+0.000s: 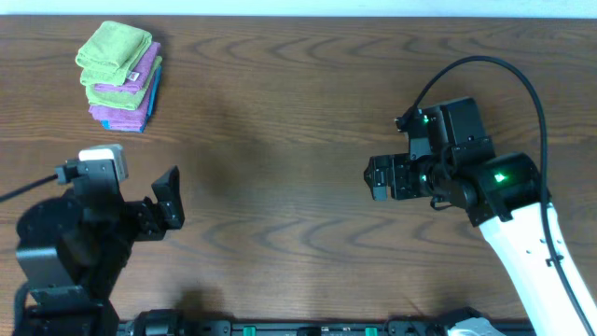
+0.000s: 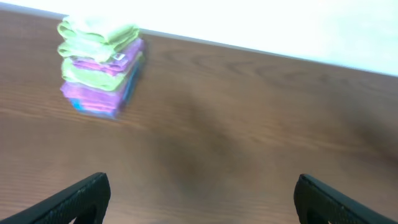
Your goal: Fold the cloth
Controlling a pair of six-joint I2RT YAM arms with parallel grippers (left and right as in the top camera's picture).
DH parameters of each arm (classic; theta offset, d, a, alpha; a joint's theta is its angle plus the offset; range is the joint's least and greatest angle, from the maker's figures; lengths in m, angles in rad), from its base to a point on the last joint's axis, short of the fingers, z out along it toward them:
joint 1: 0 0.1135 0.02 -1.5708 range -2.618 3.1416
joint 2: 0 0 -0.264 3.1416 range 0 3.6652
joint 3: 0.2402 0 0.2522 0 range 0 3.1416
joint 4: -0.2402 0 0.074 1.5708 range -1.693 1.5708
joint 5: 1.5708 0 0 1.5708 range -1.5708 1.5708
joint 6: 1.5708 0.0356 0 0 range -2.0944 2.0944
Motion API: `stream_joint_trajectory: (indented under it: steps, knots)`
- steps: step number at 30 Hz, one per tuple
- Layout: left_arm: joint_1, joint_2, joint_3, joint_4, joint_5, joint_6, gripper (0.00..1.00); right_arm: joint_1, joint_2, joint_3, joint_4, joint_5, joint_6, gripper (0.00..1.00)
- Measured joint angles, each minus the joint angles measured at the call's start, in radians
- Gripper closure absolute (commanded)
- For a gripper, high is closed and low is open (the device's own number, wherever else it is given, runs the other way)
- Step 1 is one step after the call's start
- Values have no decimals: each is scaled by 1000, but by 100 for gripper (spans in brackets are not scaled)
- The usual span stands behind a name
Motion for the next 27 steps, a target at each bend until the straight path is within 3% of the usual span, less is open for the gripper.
stream_joint_trajectory:
  steps: [6, 13, 27]
  knots:
    - [-16, -182, -402, 275, -81, 54, 5, 0, 0, -1, 0, 3, 0, 1]
    - [-27, -389, -743, 463, -76, 39, 5, 0, 0, -1, 0, 4, 0, 1]
    - [-25, -543, -905, 493, -150, -11, 5, 0, 0, -1, -1, 4, 0, 1]
